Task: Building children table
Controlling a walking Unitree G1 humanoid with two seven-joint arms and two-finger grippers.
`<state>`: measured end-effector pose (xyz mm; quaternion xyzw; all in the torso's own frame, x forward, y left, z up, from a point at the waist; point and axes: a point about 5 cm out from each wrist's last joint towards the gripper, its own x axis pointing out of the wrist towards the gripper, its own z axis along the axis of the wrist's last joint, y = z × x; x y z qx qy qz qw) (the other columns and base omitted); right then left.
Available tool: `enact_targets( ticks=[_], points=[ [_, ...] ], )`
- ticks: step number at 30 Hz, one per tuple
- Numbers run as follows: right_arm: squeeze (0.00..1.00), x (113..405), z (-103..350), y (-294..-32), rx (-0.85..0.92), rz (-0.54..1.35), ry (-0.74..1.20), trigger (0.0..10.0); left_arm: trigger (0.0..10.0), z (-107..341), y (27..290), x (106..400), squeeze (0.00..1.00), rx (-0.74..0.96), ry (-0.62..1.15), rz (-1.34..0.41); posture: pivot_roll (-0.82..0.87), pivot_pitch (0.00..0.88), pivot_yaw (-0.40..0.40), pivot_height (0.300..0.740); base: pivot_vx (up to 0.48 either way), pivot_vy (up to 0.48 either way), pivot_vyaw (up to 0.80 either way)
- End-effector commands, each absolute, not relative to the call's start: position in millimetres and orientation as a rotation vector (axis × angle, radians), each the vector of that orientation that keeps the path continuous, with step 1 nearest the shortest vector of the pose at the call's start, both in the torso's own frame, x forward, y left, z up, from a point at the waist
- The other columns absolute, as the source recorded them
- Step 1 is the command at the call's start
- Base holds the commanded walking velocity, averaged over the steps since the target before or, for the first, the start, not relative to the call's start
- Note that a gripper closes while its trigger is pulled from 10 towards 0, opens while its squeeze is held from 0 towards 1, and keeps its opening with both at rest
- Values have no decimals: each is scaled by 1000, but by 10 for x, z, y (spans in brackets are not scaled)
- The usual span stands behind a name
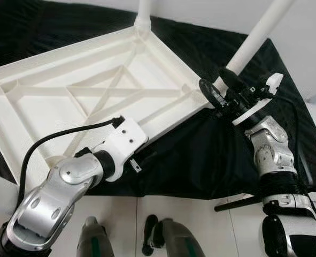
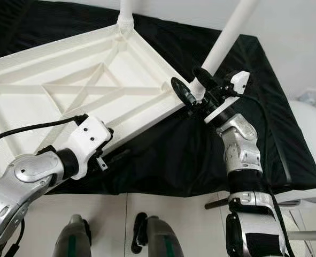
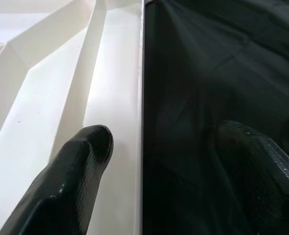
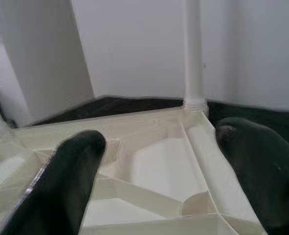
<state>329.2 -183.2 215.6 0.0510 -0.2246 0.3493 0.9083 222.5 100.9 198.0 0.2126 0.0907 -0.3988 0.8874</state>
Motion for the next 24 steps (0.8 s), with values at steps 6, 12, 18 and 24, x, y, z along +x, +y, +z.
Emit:
enact_targets(
  ticks=[6,12,18,24],
  points=[
    [0,3055,2082,-1769,145,719,-436,10000,10000,1962,1034,2207,0,466,229,-862,101,159,-115,740,0,0,0],
    [0,2829,2002,-1721,207,701,-397,10000,10000,1908,1055,2201,0,473,272,-860,96,149,-104,740,0,0,0],
    [0,2693,1943,-1655,245,698,-371,10000,10000,1848,1048,2198,0,476,307,-864,86,140,-97,740,0,0,0],
    [0,2539,1914,-1543,300,701,-348,10000,6745,1700,1138,2266,0,516,409,-806,79,136,-92,740,0,0,0]
  ],
)
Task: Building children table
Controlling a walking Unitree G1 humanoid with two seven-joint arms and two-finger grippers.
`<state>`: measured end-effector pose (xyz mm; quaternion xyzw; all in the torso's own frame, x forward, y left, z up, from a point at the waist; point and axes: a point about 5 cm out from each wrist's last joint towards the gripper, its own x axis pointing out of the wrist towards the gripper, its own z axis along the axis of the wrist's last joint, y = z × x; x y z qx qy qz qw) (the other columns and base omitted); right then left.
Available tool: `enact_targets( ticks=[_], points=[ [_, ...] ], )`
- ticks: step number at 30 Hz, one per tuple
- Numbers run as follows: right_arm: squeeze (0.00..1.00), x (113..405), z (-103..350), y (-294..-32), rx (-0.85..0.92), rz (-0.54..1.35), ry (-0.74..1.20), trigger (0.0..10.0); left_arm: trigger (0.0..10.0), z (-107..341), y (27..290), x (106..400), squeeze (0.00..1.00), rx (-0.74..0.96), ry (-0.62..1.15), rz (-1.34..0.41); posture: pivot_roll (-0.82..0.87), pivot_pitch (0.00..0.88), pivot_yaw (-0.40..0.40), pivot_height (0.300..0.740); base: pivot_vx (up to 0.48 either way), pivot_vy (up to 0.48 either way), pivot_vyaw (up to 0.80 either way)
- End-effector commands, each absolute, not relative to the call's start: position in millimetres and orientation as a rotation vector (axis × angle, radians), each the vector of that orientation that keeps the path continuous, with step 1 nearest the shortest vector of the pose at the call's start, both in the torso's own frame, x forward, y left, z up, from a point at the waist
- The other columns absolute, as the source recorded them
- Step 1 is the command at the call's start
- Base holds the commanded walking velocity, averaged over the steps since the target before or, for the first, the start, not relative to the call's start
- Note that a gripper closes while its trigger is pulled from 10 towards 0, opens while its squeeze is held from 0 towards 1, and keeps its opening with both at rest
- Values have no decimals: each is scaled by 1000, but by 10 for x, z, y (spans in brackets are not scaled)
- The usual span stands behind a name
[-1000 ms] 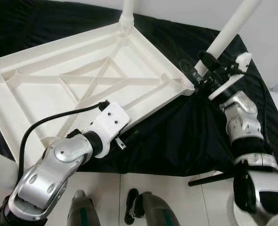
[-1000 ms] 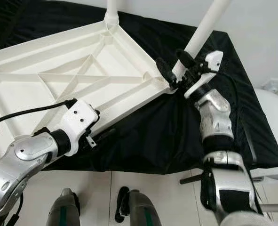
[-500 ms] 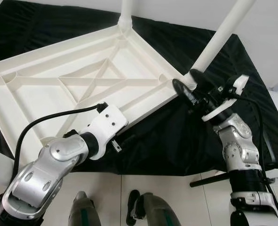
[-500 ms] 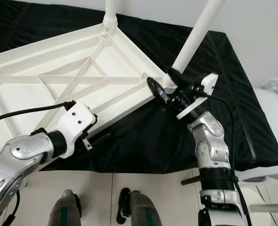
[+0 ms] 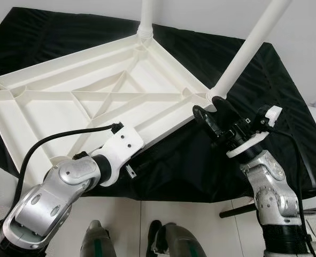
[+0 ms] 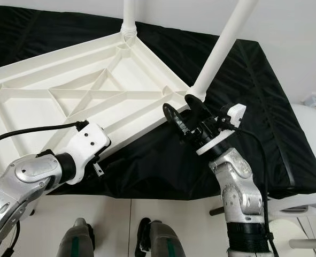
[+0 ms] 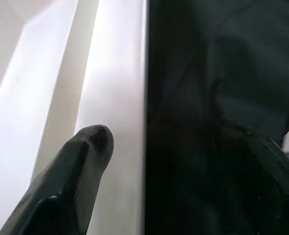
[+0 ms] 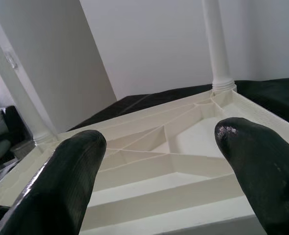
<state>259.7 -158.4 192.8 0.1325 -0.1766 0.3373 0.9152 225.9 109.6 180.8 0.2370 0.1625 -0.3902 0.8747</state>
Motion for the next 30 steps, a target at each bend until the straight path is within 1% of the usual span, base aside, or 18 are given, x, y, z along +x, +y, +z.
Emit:
enact_targets(
  ticks=[1,2,3,4,6,7,10,11,13,14,17,18,21,22,23,26,27,30],
  points=[
    [0,2512,1908,-1524,308,703,-344,10000,8039,1676,1157,2289,0,516,427,-785,74,134,-91,740,0,0,0],
    [0,2488,1907,-1514,314,703,-336,10000,7569,1668,1163,2306,0,515,432,-773,73,132,-91,740,0,0,0],
    [0,2488,1907,-1514,314,703,-336,10000,7569,1668,1163,2306,0,515,432,-773,73,132,-91,740,0,0,0],
    [0,2457,1901,-1499,320,700,-324,10000,4706,1656,1165,2324,0,510,442,-767,70,132,-91,740,0,0,0],
    [0,2450,1899,-1495,322,699,-321,10000,4706,1652,1166,2327,0,510,444,-768,70,132,-91,740,0,0,0],
    [0,2437,1892,-1486,325,699,-315,10000,2235,1638,1165,2337,0,509,451,-765,65,132,-90,740,0,0,0],
    [0,2410,1882,-1470,328,700,-305,10000,2275,1608,1176,2380,0,510,466,-733,62,131,-90,740,0,0,0],
    [0,2405,1882,-1471,328,696,-304,10000,0,1608,1172,2388,0,506,467,-735,56,130,-88,740,0,0,0],
    [0,2405,1882,-1471,328,696,-304,10000,0,1608,1172,2388,0,506,467,-735,56,130,-88,740,0,0,0],
    [0,2394,1883,-1477,329,686,-298,10000,9216,1622,1177,2414,0,503,467,-720,54,130,-87,740,0,0,0],
    [0,2384,1880,-1483,327,679,-293,10000,9020,1642,1187,2440,0,513,462,-697,54,130,-87,740,0,0,0],
    [0,2382,1877,-1484,328,676,-290,10000,10000,1648,1185,2450,0,511,462,-689,54,133,-88,740,0,0,0],
    [0,2382,1873,-1484,328,676,-288,10000,10000,1656,1178,2458,0,501,459,-682,54,133,-88,740,0,0,0],
    [0,2380,1871,-1481,329,673,-284,10000,7098,1668,1166,2464,0,490,454,-682,55,134,-89,740,0,0,0],
    [0,2376,1873,-1478,329,671,-280,10000,196,1686,1157,2472,0,478,444,-674,56,136,-88,740,0,0,0],
    [0,2373,1873,-1477,330,666,-276,10000,0,1701,1134,2481,0,472,438,-671,56,136,-88,740,0,0,0],
    [0,2371,1872,-1475,330,665,-274,10000,10000,1700,1123,2494,0,470,442,-661,58,135,-88,740,0,0,0],
    [0,2371,1871,-1474,329,665,-274,10000,10000,1700,1108,2509,0,463,449,-651,56,134,-87,740,0,0,0]
  ],
)
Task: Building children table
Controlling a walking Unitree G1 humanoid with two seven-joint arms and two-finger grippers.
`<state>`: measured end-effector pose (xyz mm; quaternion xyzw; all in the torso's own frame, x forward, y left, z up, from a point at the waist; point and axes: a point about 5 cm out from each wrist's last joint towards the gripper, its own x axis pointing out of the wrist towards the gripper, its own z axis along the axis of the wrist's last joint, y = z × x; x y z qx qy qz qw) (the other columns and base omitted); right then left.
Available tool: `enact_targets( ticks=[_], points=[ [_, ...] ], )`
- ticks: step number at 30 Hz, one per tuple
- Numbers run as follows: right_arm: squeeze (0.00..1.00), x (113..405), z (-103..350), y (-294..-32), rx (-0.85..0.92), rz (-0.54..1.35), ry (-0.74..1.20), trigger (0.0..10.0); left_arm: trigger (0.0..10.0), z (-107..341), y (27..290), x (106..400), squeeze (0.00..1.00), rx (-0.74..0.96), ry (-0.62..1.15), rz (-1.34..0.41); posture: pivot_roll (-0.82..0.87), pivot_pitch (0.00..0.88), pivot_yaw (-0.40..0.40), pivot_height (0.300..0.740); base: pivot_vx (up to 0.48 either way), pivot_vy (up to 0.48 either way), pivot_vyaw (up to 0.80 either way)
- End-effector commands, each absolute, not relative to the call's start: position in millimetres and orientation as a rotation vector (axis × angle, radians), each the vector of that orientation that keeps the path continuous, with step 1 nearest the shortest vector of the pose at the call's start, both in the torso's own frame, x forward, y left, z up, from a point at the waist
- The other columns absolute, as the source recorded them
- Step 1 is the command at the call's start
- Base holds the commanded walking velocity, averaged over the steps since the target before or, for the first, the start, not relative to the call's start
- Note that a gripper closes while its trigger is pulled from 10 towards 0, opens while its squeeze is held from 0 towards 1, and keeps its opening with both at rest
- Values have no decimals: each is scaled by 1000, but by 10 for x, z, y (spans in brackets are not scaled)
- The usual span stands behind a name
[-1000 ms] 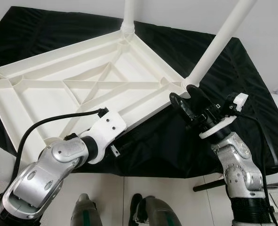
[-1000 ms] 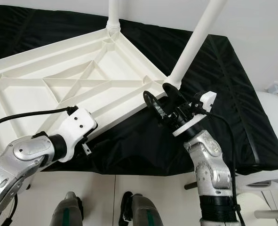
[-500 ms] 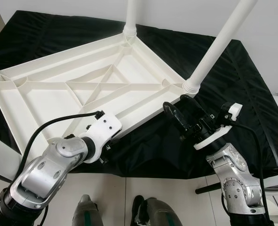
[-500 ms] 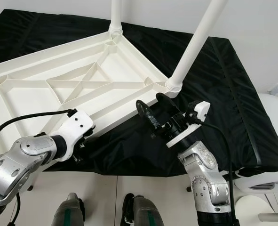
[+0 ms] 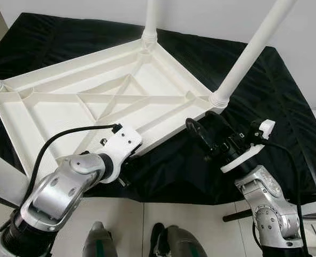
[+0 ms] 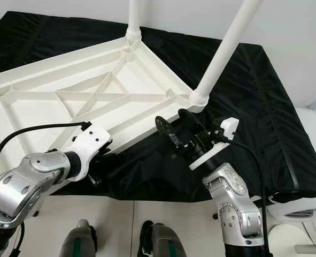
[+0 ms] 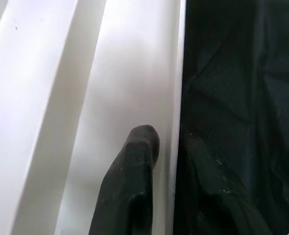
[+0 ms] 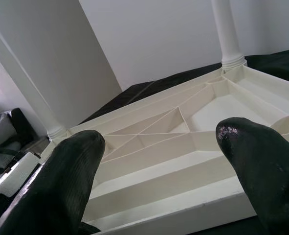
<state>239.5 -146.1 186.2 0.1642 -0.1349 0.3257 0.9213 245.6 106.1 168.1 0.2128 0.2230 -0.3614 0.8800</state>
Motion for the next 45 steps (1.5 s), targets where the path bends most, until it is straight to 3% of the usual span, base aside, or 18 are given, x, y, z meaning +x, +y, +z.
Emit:
enact_targets(
  ticks=[1,6,7,13,14,15,16,22,23,26,28,29,39,40,41,42,45],
  points=[
    [0,2374,1874,-1472,329,663,-273,10000,10000,1718,1072,2542,0,443,446,-634,56,134,-87,740,0,0,0],
    [0,2386,1877,-1466,326,657,-274,10000,10000,1776,938,2645,20,389,422,-578,51,133,-85,740,0,0,0],
    [0,2385,1876,-1466,326,656,-273,10000,10000,1776,914,2657,216,378,425,-573,51,133,-85,740,0,0,0],
    [0,2385,1879,-1465,325,653,-272,10000,10000,1771,882,2671,216,365,433,-567,51,132,-85,740,0,0,0],
    [0,2386,1887,-1467,325,651,-273,10000,0,1733,869,2647,165,390,438,-577,46,133,-84,740,0,0,0],
    [0,2388,1893,-1471,324,649,-274,10000,4941,1699,857,2619,0,414,445,-597,46,135,-84,740,0,0,0],
    [0,2388,1897,-1474,324,647,-274,10000,10000,1674,846,2601,0,431,458,-611,47,136,-86,740,0,0,0],
    [0,2388,1900,-1472,324,648,-272,10000,10000,1627,941,2597,0,469,485,-589,50,139,-86,740,0,0,0],
    [0,2389,1899,-1471,323,648,-272,10000,10000,1626,963,2602,965,468,489,-579,50,139,-86,740,0,0,0],
    [0,2389,1896,-1469,324,647,-271,10000,10000,1618,1008,2610,1000,481,501,-559,51,140,-85,740,0,0,0],
    [0,2388,1892,-1468,326,647,-269,10000,10000,1606,1044,2611,1000,496,514,-549,53,140,-86,740,0,0,0],
    [0,2386,1889,-1467,327,647,-267,10000,10000,1601,1074,2606,0,507,520,-544,52,141,-86,740,0,0,0],
    [0,2383,1882,-1470,326,645,-263,10000,10000,1610,1181,2582,0,531,529,-517,57,136,-86,740,0,0,0],
    [0,2384,1881,-1470,325,646,-262,10000,6039,1615,1192,2580,0,535,524,-517,57,136,-86,740,0,0,0],
    [0,2384,1881,-1470,325,646,-262,10000,6039,1615,1192,2580,0,535,524,-517,57,136,-86,740,0,0,0],
    [0,2386,1879,-1471,325,645,-262,10000,78,1620,1202,2577,0,533,520,-513,57,136,-86,740,0,0,0],
    [0,2393,1880,-1471,325,645,-264,10000,0,1632,1174,2571,0,534,506,-522,57,130,-84,740,0,0,0]
  ],
)
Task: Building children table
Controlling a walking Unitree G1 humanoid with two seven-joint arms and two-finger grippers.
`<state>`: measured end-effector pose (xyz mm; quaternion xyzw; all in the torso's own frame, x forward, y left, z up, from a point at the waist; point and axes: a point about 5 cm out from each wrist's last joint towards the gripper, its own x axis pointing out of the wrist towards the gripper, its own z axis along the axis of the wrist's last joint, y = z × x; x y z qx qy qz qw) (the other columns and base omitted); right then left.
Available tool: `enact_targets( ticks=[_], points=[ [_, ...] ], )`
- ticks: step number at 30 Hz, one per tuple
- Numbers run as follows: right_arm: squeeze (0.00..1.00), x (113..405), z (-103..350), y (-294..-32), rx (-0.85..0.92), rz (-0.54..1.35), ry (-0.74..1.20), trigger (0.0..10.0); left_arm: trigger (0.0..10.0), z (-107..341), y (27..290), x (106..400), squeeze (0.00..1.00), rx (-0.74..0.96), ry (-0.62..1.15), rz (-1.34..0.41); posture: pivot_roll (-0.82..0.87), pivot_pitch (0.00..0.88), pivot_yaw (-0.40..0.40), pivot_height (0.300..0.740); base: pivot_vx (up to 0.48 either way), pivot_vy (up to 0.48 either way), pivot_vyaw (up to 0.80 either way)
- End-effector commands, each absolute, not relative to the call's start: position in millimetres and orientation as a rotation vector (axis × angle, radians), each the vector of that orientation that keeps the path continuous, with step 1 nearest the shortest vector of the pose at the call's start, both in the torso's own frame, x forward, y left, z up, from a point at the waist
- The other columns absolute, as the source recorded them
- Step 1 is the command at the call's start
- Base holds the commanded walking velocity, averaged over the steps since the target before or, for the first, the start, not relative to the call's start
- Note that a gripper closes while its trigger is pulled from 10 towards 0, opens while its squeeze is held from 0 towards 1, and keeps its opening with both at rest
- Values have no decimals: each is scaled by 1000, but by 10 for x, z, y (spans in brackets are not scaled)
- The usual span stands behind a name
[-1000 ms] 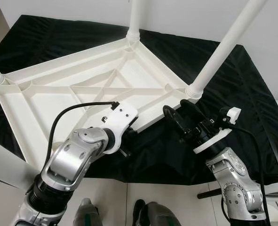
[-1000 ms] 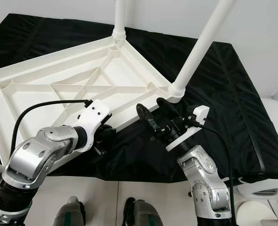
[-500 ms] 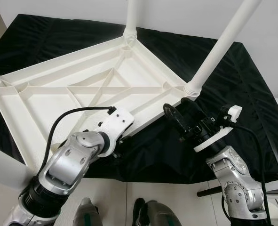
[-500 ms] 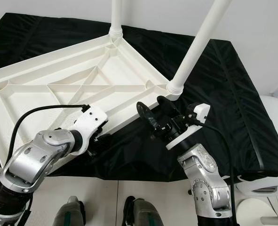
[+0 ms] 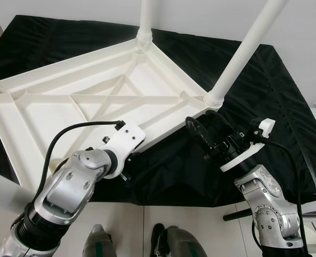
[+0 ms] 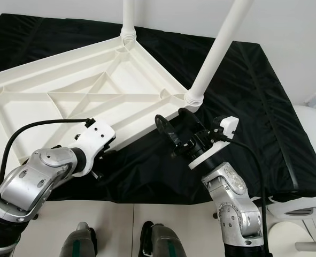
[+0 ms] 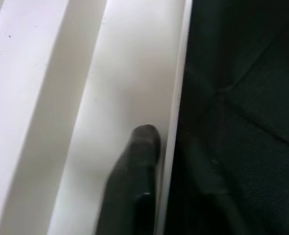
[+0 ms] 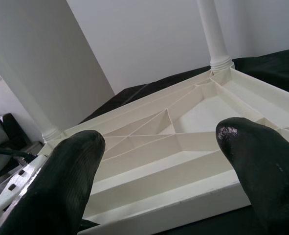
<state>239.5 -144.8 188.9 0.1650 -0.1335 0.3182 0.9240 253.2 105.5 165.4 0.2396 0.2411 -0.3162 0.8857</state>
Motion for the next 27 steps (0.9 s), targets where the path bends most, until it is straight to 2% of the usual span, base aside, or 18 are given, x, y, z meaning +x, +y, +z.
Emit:
enact_targets(
  ticks=[1,3,4,5,7,12,15,17,23,27],
  points=[
    [0,2394,1880,-1471,325,645,-265,10000,0,1636,1161,2572,0,536,501,-524,57,130,-83,740,0,0,0],
    [0,2395,1882,-1468,326,645,-266,10000,0,1641,1136,2581,0,530,500,-526,57,129,-83,740,0,0,0],
    [0,2395,1883,-1467,327,645,-267,10000,2941,1643,1111,2591,0,528,498,-527,57,129,-83,740,0,0,0],
    [0,2393,1885,-1462,328,646,-267,10000,10000,1646,1054,2611,0,521,489,-532,56,132,-80,740,0,0,0],
    [0,2393,1885,-1462,328,646,-267,10000,10000,1646,1054,2611,0,521,489,-532,56,132,-80,740,0,0,0],
    [0,2397,1890,-1446,332,644,-270,10000,10000,1683,792,2743,0,478,449,-527,48,137,-78,740,0,0,0],
    [0,2397,1892,-1444,332,643,-271,10000,10000,1689,747,2763,0,476,444,-528,48,137,-78,740,0,0,0],
    [0,2394,1891,-1449,333,637,-271,10000,10000,1736,567,2846,0,473,404,-545,43,139,-74,740,0,0,0],
    [0,2393,1891,-1450,333,632,-272,10000,10000,1806,351,2921,0,469,358,-581,41,143,-71,740,0,0,0],
    [0,2395,1894,-1436,335,629,-276,10000,10000,1921,48,3009,0,485,289,-641,38,148,-64,740,0,0,0]
  ],
)
